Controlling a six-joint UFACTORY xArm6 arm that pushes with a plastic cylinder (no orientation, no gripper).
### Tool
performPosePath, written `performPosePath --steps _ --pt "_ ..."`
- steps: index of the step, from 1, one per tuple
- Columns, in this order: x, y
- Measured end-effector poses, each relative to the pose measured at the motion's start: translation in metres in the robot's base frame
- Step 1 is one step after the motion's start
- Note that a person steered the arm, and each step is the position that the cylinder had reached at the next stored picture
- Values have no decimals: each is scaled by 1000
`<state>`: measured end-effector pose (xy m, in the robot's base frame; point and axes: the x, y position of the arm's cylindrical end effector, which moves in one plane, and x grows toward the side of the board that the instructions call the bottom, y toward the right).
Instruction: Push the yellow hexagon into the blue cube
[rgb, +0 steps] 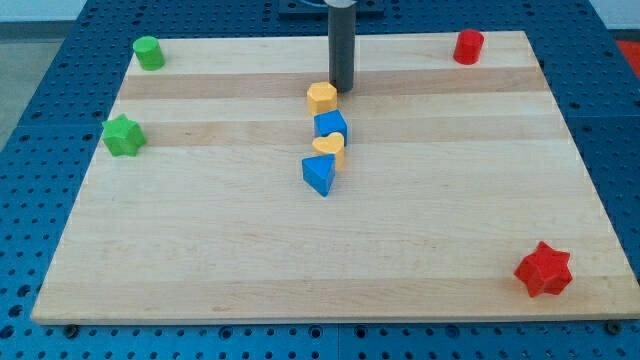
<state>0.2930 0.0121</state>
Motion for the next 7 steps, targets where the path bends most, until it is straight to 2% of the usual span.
performPosePath --steps 1,2,5,6,7 --pt "-13 -19" --pt "-5 -50" --pt "44 -53" --pt "43 -46" --pt "18 -46"
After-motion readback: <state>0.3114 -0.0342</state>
